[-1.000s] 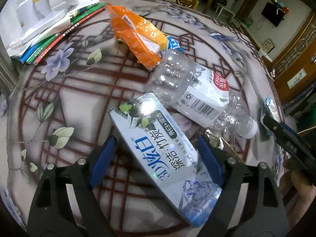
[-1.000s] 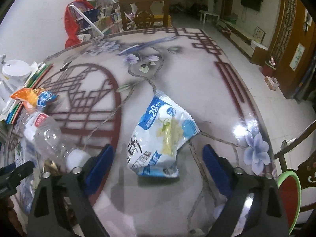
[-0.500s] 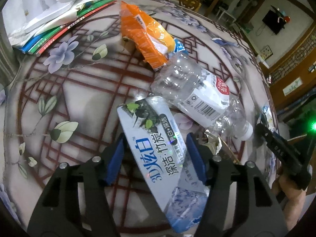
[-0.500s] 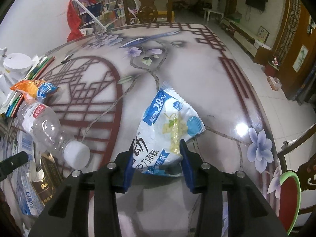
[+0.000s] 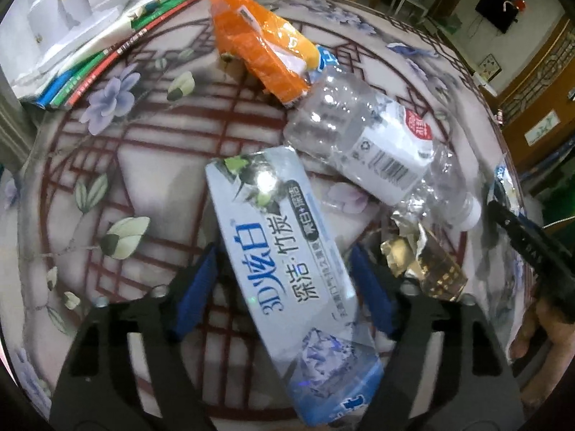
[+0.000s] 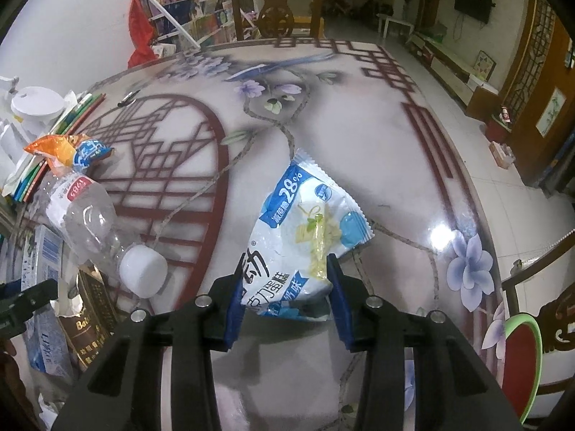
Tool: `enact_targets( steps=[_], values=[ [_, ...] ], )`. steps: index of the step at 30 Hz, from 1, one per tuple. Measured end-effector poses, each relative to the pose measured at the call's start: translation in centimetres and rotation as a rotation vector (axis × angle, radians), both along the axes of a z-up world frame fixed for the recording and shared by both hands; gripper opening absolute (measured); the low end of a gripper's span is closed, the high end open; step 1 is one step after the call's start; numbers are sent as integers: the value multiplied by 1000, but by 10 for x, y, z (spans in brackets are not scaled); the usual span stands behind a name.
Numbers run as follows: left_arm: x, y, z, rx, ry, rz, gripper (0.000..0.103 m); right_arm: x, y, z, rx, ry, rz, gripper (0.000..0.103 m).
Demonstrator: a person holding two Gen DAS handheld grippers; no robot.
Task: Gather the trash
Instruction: 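Grasp the blue-white snack bag with the right gripper while the left grasps the toothpaste box, then carry the snack bag and toothpaste box toward the red bin with both grippers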
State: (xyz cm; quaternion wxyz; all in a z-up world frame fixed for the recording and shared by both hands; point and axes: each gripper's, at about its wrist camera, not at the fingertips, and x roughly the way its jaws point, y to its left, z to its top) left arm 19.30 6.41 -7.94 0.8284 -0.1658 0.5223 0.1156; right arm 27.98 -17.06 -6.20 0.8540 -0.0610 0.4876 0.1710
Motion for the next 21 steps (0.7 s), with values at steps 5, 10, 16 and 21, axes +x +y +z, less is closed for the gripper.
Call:
enact_targets(
  steps=[5,10,16,21],
  values=[
    [-1,0,4,-21,-11,-21,51,-4,-4,1,4,1,1,38],
    [-6,-10,22,28,-50,-71,49,-17,-11,11,12,-15,0,36],
    [-19,-20,47,83,-93,-119,49,-37,-20,33,29,-46,-5,34],
    [-34,-27,65,82,-129,-157,49,-62,-31,58,52,-82,-10,33]
  ],
)
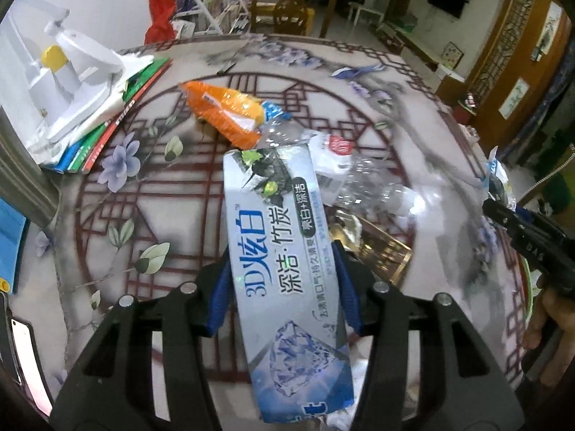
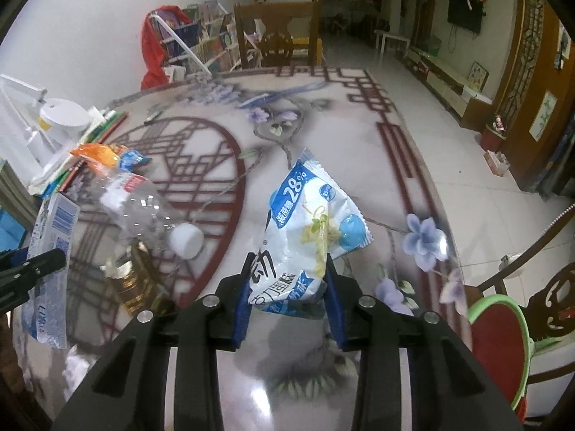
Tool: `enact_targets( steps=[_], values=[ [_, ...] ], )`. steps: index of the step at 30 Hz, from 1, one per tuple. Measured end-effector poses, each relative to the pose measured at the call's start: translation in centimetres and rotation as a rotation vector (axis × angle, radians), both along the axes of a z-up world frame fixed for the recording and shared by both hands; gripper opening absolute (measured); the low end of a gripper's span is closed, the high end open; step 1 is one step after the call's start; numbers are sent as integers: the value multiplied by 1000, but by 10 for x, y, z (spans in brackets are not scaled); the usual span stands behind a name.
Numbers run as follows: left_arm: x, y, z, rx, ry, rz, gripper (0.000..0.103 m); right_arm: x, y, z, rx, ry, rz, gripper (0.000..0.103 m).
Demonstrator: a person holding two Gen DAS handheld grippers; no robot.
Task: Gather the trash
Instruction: 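Carry the snack bag and toothpaste box toward the red bin with both grippers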
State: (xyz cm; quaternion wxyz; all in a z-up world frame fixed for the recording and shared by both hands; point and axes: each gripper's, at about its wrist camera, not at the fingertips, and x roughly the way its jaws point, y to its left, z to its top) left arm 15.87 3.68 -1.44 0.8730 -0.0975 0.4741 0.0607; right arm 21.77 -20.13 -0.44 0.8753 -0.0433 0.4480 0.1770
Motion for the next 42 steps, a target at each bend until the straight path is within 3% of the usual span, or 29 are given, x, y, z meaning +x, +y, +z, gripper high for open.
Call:
enact_targets(
  steps=[10,22,32,42],
  values=[
    [-32,-44,36,11,-68,-128,49,-57,-35,40,41,-62,-31,33],
    [-53,-101,66,52,-121,-240,49,-98,-82,64,66,-105,-87,33],
    [-43,-164,79,46,-142,-340,49,-107,-139,69,79,-124,-169,33],
    [-21,-253,83,19,-150,-480,49,-110,-217,64,75,-120,-292,33]
  ],
)
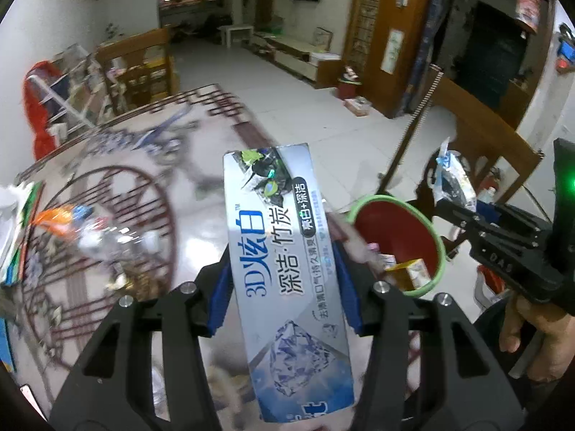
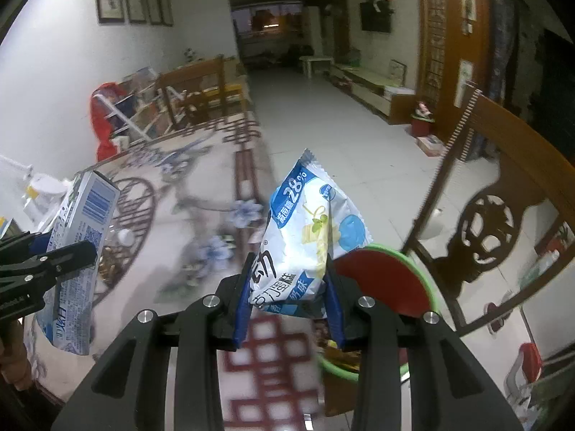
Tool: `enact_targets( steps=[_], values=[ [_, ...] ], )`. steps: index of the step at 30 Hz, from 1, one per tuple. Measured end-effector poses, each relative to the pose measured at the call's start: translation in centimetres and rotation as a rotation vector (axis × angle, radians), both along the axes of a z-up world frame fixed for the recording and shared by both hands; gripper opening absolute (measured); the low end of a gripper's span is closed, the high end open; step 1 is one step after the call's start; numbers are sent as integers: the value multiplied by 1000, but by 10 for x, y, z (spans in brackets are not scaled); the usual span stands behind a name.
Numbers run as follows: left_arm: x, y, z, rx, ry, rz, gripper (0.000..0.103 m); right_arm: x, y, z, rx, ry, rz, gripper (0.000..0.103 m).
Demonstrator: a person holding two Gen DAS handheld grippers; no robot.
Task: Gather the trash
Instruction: 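Carry the snack bag and toothpaste box toward the red bin with both grippers, then open both grippers over the red bin to drop the snack bag and toothpaste box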
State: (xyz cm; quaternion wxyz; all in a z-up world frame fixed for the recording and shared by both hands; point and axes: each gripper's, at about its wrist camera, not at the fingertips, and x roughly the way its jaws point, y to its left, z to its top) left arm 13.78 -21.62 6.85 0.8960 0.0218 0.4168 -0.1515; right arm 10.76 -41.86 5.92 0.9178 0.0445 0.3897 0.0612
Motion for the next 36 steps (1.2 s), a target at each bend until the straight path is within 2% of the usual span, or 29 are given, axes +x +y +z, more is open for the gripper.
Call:
enact_targets(
  steps=[14,18,24,36],
  values=[
    [32,-96,-15,-110,51,-196,49,-5,-95,-11,23,18,-149,33],
    [44,-116,-20,-174,72,-255,49,-5,-108,-19,33,29,-177,33],
    [55,-134,-28,-213,104,-306,49,-1,-118,-35,54,60,-196,33],
    [67,-149,-42,-244,146,-328,50,10,-124,-46,69,85,-190,33]
  ],
)
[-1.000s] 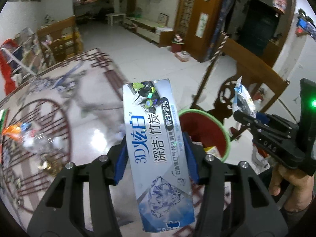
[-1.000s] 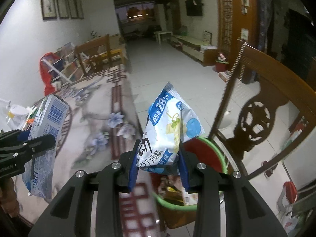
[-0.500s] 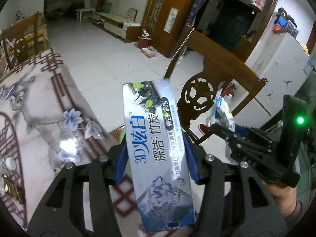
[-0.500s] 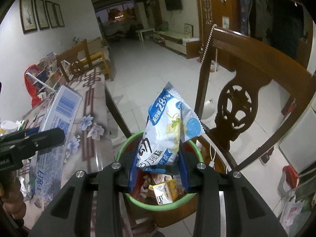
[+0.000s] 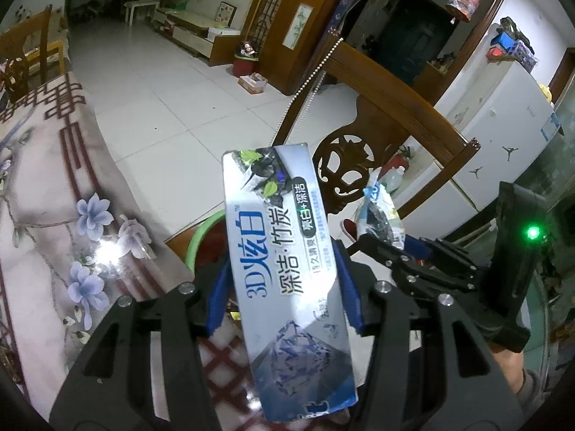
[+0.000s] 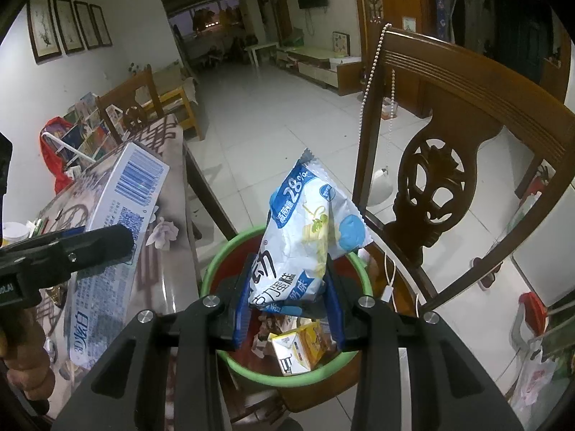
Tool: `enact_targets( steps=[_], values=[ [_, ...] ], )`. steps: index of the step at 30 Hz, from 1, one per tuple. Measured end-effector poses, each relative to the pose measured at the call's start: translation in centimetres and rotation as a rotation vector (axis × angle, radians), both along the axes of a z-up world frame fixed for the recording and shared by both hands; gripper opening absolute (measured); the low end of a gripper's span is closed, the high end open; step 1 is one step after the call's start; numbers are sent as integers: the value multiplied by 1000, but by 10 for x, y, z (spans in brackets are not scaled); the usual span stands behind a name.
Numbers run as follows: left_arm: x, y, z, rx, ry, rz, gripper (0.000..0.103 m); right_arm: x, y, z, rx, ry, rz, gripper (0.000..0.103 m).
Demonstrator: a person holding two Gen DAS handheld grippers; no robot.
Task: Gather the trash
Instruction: 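Open both grippers over the red bin to drop the snack bag and toothpaste box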
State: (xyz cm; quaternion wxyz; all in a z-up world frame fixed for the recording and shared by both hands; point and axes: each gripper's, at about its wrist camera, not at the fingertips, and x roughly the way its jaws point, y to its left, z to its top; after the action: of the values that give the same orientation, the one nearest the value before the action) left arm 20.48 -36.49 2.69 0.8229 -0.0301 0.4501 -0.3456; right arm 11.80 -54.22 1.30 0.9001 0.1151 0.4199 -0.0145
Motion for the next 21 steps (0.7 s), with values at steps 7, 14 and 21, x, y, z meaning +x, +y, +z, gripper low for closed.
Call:
enact_targets(
  steps=[7,14,21],
  values=[
    [9,-9,0,-3,7,-8,51,9,-2,-7,-4,17,10,33],
    [14,-11,-4,-2,17,6,76,16,1,-11,-21,35,21,39],
    [16,10,1,-33,13,84,96,16,2,-11,-42,23,7,90]
  ],
)
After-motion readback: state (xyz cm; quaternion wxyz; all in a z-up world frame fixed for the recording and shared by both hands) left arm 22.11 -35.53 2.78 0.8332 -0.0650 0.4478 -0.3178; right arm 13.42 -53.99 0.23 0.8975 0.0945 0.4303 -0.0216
